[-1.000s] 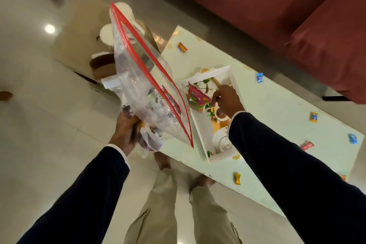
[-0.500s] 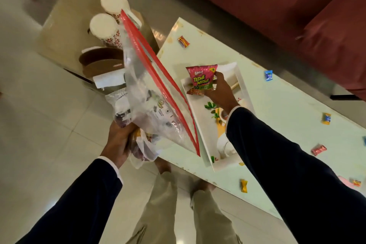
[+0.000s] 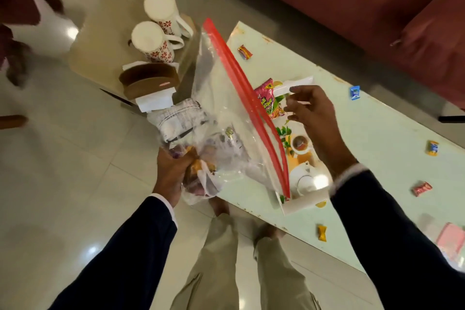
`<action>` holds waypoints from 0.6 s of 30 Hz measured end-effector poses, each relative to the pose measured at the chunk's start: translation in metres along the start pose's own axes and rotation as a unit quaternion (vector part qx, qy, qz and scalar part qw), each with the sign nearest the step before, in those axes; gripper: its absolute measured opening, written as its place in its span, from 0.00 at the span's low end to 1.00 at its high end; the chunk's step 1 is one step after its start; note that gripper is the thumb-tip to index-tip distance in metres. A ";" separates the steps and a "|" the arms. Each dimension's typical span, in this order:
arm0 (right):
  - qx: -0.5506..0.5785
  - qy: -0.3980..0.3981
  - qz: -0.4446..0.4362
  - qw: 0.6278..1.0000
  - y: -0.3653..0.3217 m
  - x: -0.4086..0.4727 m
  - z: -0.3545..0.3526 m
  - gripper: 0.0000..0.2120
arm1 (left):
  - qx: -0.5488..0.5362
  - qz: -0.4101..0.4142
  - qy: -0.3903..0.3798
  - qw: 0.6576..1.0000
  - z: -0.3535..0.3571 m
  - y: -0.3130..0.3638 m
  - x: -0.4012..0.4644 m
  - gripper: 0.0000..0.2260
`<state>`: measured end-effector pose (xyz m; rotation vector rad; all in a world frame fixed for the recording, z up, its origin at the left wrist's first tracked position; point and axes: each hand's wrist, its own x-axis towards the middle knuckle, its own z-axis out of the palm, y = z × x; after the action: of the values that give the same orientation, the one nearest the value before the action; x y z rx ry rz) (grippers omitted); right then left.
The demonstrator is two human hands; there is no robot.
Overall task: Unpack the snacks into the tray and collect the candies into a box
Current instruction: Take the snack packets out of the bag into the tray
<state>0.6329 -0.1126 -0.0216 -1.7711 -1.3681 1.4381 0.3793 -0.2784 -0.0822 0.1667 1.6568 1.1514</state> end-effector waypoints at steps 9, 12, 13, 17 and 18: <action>-0.034 -0.186 -0.065 0.980 -0.048 -0.092 -0.046 0.17 | 0.014 0.024 -0.060 0.998 0.031 0.012 -0.017 0.40; -0.119 -0.238 -0.055 0.962 -0.048 -0.092 -0.054 0.18 | 0.001 0.022 -0.096 0.995 0.040 0.015 -0.027 0.38; -0.117 -0.252 -0.035 0.960 -0.045 -0.091 -0.055 0.16 | 0.006 0.016 -0.106 0.994 0.041 0.014 -0.028 0.38; 0.015 -0.314 0.060 0.947 -0.038 -0.090 -0.047 0.26 | 0.017 0.005 -0.159 0.987 0.044 0.007 -0.026 0.35; -0.022 -0.312 0.075 0.947 -0.042 -0.093 -0.047 0.33 | 0.014 0.006 -0.175 0.984 0.044 0.004 -0.026 0.36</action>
<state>0.6636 -0.1697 0.0701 -1.5271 -1.5876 2.1936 0.4238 -0.2655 -0.0606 0.3753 1.3619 1.0399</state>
